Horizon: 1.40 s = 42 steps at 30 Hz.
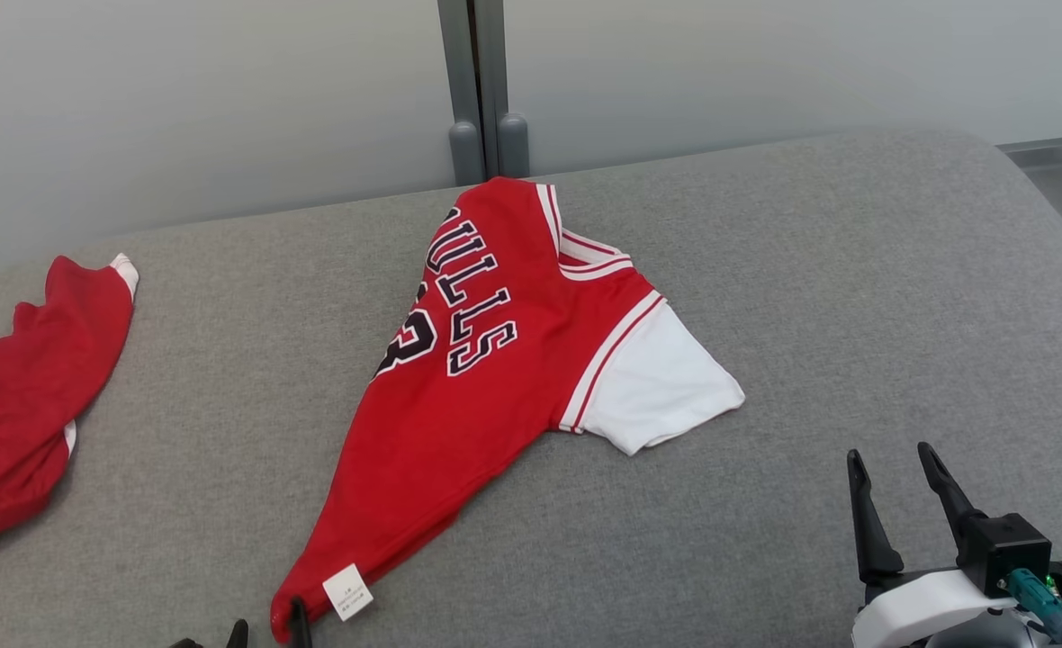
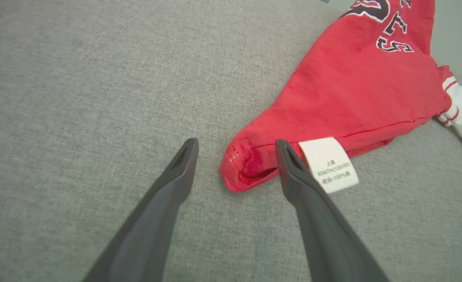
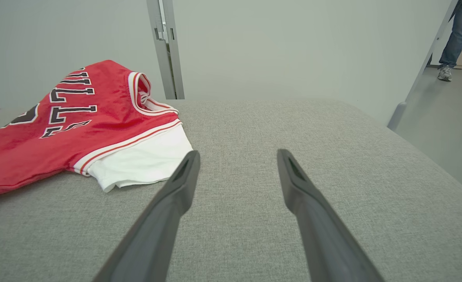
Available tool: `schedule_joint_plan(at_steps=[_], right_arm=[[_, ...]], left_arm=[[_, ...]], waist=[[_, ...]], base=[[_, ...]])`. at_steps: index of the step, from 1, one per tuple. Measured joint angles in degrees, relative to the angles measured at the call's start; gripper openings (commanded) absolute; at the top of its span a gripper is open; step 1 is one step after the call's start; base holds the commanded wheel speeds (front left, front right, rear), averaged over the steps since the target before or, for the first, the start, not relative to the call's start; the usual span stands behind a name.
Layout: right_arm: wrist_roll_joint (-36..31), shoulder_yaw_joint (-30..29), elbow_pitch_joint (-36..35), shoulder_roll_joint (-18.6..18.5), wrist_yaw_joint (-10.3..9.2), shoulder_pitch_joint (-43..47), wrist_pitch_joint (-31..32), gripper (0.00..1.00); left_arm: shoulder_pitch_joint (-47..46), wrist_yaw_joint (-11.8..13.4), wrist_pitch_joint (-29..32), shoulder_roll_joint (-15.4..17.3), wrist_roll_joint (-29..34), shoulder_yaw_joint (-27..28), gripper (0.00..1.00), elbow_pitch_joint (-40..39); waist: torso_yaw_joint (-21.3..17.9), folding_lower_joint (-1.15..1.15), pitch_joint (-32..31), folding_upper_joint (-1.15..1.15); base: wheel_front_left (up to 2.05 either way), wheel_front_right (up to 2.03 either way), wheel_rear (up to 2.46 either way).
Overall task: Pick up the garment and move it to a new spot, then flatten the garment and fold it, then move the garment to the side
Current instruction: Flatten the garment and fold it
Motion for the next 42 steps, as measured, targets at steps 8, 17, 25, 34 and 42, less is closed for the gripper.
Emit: schedule_joint_plan(at_steps=[8,17,25,34,42], right_arm=[[0.10,-0.19,0.08,0.00,0.00,-0.03,0.00,1.00],[0.19,-0.60,0.00,0.00,-0.01,-0.03,0.00,1.00],[0.18,-0.43,0.08,0.01,0.00,-0.14,0.00,1.00],[0.00,-1.11,0.07,0.00,-0.01,-0.10,0.00,1.00],[-0.32,-0.64,0.25,0.01,-0.01,-0.12,0.00,1.00]], left_arm=[[-2.07,-0.33,3.13,0.07,-2.18,0.01,0.16,3.59],[-4.98,-3.10,-2.92,1.78,-2.05,0.73,0.00,-0.98],[-3.24,-5.36,-4.77,3.69,3.98,-1.10,0.00,-8.53],[6.76,-6.03,-4.85,5.24,6.13,-8.77,0.00,-14.78],[8.92,-6.10,-4.86,5.09,6.46,-10.98,0.00,-11.85]], waist=[[-0.94,0.00,0.41,0.00],[-0.93,0.00,0.70,0.00],[-0.55,0.00,0.73,0.00],[-0.30,0.00,0.55,0.00],[0.48,0.00,0.31,0.00]], base=[[0.00,0.00,0.00],[0.00,0.00,0.00],[0.00,0.00,0.00],[0.00,0.00,0.00],[0.00,0.00,0.00]])
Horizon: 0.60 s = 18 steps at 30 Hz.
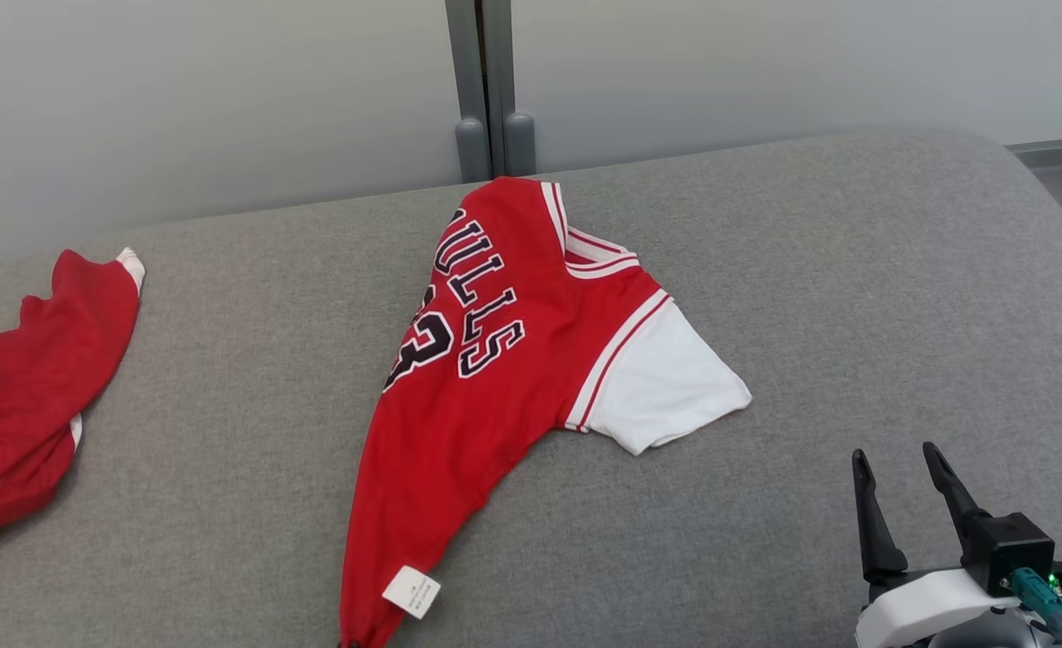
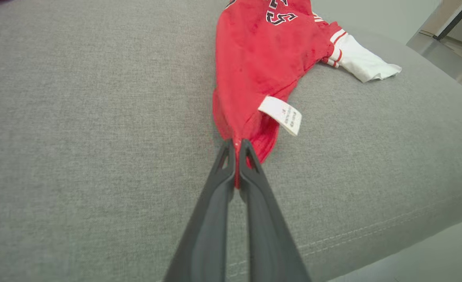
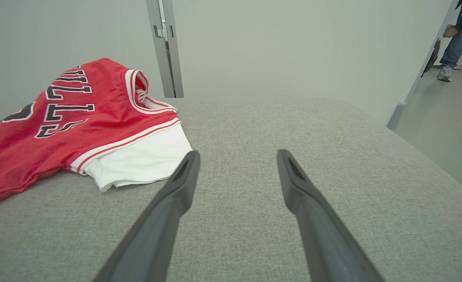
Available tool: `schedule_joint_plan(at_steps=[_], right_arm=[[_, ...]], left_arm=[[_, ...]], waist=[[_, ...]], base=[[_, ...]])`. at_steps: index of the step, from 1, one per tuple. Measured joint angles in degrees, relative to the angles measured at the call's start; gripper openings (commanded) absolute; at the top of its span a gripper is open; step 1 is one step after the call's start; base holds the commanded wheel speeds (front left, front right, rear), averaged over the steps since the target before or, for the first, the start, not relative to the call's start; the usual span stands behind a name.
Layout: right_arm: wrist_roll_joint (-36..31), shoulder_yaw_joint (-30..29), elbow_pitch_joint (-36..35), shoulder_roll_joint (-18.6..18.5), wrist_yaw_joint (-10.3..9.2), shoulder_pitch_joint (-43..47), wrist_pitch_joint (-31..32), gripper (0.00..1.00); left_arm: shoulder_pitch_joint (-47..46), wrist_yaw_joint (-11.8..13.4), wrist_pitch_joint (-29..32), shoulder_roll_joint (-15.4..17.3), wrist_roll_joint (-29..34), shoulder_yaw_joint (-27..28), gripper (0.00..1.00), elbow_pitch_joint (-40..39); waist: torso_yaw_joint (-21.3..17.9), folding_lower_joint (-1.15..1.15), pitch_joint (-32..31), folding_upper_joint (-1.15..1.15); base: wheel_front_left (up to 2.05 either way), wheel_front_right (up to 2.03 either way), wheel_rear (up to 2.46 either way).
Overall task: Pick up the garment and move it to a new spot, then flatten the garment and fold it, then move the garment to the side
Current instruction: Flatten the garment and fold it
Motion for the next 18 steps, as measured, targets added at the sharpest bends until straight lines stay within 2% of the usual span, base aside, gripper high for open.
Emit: schedule_joint_plan(at_steps=[5,6,7,8,9,14,18], right_arm=[[-0.20,0.42,0.12,0.00,0.01,-0.08,0.00,1.00],[-0.22,0.53,0.18,0.01,0.01,-0.10,0.00,1.00],[-0.23,0.59,0.24,0.01,0.01,-0.14,0.00,1.00],[-0.26,0.66,0.31,0.00,0.00,-0.27,0.00,1.00],[-0.32,0.65,0.34,0.01,0.01,-0.34,0.00,1.00],[-0.38,0.19,0.29,-0.01,0.01,-0.32,0.00,1.00],[-0.49,-0.30,-0.03,0.00,0.00,-0.24,0.00,1.00]], left_arm=[[-0.55,-0.01,0.00,-0.34,0.51,1.48,0.00,5.69],[-0.80,-0.01,0.00,-0.44,0.57,2.25,0.26,6.53],[-1.04,-0.01,0.00,-0.60,0.58,2.91,0.40,7.08],[-1.20,-0.01,0.00,-0.70,0.58,3.56,0.82,7.66],[-1.20,-0.01,0.00,-0.71,0.58,3.97,1.00,7.90],[-0.02,-0.02,0.01,-0.88,1.48,7.73,1.00,6.64],[1.77,-0.02,0.00,-2.66,3.44,14.29,1.00,-0.56]], waist=[[0.08,0.00,-0.16,0.00],[0.03,0.00,-0.19,0.00],[-0.02,0.00,-0.23,0.00],[-0.14,0.00,-0.29,0.00],[-0.29,0.00,-0.33,0.00],[-0.91,0.00,-0.47,0.00],[-0.97,0.00,-0.27,0.00]], base=[[0.00,0.00,0.00],[0.00,0.00,0.00],[0.00,0.00,0.00],[0.00,0.00,0.00],[0.00,0.00,0.00],[0.00,0.00,0.00],[0.00,0.00,0.00]])
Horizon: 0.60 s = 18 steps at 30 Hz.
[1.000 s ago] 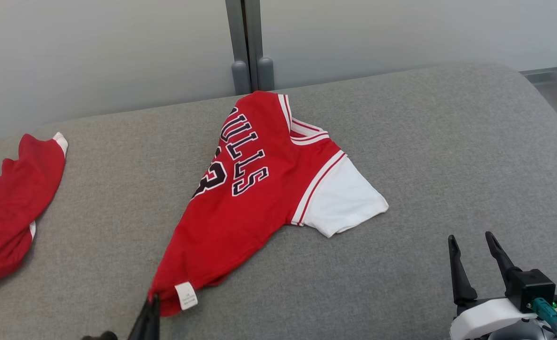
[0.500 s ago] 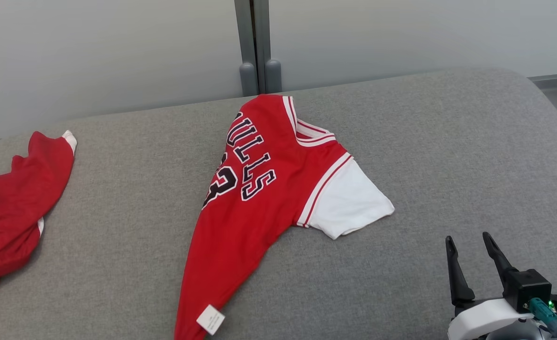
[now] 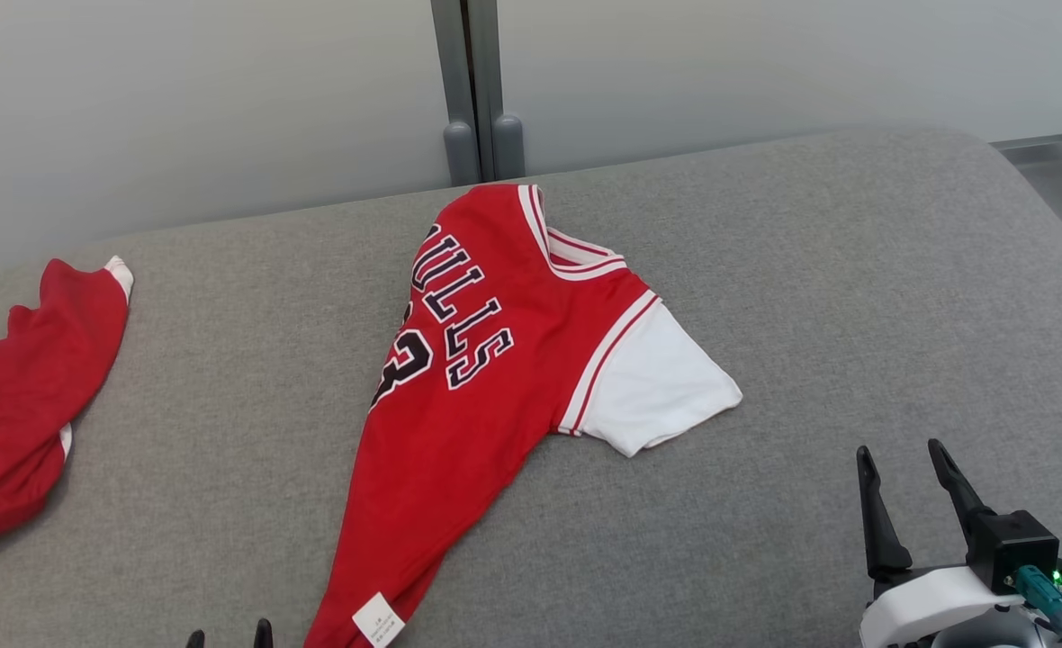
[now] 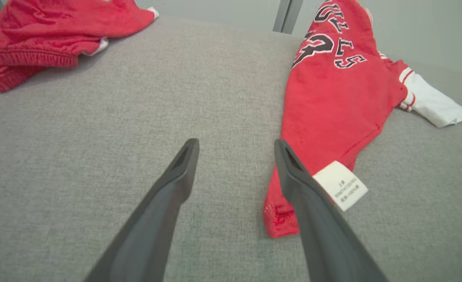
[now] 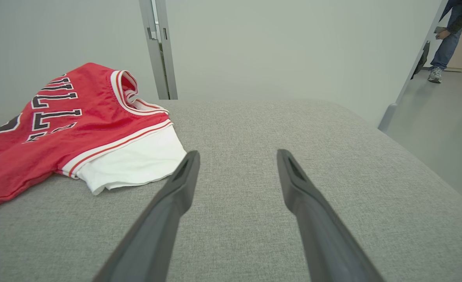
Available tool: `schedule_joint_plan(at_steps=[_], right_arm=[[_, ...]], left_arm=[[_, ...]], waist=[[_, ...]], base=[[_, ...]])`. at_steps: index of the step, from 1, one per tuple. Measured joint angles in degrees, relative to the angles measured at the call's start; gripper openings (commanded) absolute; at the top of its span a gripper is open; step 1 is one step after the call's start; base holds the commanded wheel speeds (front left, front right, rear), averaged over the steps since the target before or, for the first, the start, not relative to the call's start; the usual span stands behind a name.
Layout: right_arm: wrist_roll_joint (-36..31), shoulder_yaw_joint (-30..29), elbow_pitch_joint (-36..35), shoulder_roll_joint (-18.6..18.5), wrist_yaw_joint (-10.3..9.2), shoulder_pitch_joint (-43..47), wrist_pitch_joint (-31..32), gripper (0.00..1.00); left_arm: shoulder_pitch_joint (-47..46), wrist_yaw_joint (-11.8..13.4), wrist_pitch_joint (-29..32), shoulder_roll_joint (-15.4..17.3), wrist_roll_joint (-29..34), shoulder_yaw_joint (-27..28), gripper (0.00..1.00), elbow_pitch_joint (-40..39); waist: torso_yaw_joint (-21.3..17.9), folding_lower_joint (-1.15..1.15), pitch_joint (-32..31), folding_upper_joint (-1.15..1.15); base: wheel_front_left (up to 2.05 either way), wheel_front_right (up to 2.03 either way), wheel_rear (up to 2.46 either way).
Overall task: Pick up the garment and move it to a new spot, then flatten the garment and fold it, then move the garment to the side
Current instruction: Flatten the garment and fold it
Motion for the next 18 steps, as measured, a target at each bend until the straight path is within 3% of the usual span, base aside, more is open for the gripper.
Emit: schedule_joint_plan(at_steps=[5,9,18], right_arm=[[-0.23,-0.64,-0.55,0.00,0.01,0.41,0.00,1.00],[-0.74,-0.90,-1.66,0.00,0.01,0.26,0.00,1.00],[-1.58,0.00,-3.05,0.00,0.01,-0.47,0.00,1.00]], left_arm=[[0.79,0.00,0.00,-2.04,3.46,4.00,1.00,-8.25],[-0.85,0.00,-0.01,-2.92,5.05,3.52,1.00,-12.94],[-4.03,0.00,0.00,-3.14,4.42,0.53,1.00,-11.70]], waist=[[0.55,0.00,0.17,0.00],[1.00,0.00,0.35,0.00],[0.22,0.00,0.49,0.00]], base=[[0.00,0.00,0.00],[0.00,0.00,0.00],[0.00,0.00,0.00]])
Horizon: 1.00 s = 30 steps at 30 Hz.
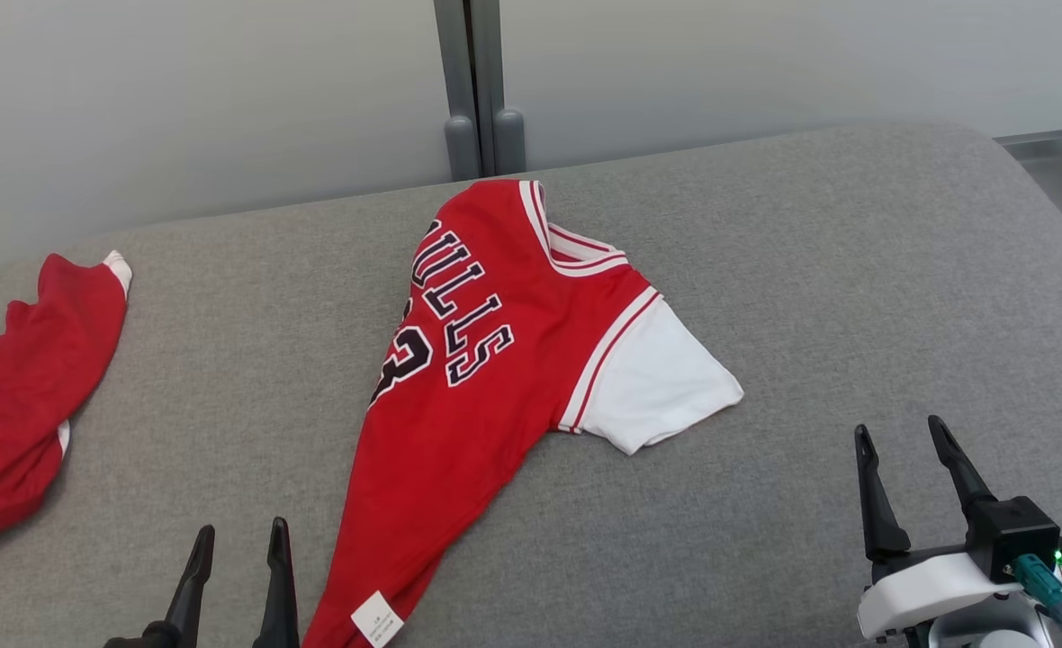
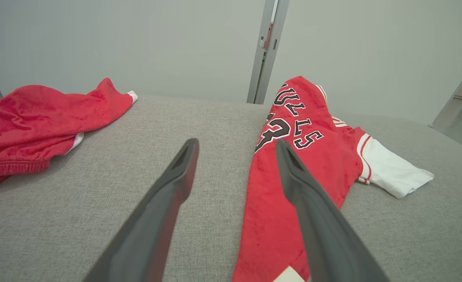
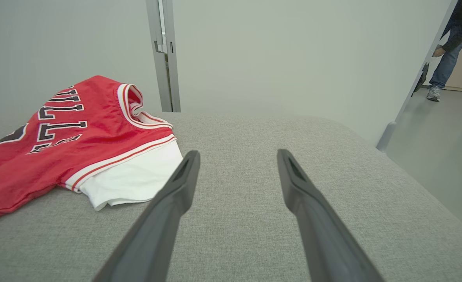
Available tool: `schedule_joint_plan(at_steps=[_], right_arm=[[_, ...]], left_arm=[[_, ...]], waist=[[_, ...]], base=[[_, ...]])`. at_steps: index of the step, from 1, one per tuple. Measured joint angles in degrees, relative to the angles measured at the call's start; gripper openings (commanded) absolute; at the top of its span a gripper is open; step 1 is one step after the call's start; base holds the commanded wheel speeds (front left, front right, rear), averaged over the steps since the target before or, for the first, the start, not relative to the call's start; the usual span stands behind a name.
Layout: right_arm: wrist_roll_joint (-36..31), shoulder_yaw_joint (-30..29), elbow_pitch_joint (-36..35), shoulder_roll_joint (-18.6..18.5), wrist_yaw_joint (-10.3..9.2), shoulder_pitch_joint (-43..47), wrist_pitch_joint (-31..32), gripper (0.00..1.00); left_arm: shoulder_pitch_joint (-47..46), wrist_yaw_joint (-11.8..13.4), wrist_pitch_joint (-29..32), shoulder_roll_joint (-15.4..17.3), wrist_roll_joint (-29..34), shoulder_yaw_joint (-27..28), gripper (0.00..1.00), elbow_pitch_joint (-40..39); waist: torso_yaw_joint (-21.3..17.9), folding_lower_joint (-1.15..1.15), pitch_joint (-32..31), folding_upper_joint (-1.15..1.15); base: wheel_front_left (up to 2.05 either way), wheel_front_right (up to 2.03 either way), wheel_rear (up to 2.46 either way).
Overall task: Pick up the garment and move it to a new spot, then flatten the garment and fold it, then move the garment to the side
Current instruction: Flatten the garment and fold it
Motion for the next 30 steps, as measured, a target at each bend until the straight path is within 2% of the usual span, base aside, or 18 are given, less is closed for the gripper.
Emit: schedule_joint_plan(at_steps=[6,22,27,30], right_arm=[[-0.16,0.56,0.31,0.00,0.00,-0.81,0.00,1.00],[0.20,0.84,0.67,-0.03,-0.01,-1.52,0.00,1.00],[0.92,1.85,3.78,-2.22,-0.01,-5.89,0.00,1.00],[0.37,3.09,8.80,-4.61,-0.01,-10.13,1.35,1.00]], left_arm=[[-0.38,0.00,0.00,-0.02,-0.02,-1.13,1.00,2.10],[-0.37,0.24,-0.01,-0.02,-0.36,-0.43,1.00,3.77],[0.14,1.81,0.52,-0.05,0.31,-1.70,1.00,11.17],[-0.60,2.35,5.92,0.18,0.38,-2.43,1.00,12.49]], waist=[[-0.77,0.00,0.38,0.00],[0.27,0.00,0.33,0.00],[1.27,0.00,0.12,0.00],[2.06,0.00,0.16,0.00]], base=[[0.00,0.00,0.00],[0.00,0.00,0.00],[0.00,0.00,0.00],[0.00,0.00,0.00]])
